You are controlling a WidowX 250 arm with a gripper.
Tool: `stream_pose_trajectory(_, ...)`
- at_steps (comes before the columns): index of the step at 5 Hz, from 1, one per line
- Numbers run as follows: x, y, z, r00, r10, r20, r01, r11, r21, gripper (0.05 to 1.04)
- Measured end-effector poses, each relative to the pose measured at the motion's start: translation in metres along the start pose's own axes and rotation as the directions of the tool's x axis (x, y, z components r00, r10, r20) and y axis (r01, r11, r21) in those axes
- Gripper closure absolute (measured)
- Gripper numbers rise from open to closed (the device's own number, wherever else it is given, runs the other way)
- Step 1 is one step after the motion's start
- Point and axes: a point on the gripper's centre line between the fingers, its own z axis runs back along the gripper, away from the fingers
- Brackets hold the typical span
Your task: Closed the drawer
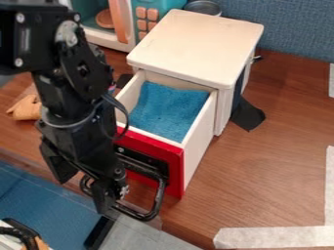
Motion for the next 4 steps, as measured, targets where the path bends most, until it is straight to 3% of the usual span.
stream_pose_trajectory(4, -0.017, 0.001, -0.012, 1.0, -0.021, 0.008, 0.021, 1.0, 0.003, 0.083)
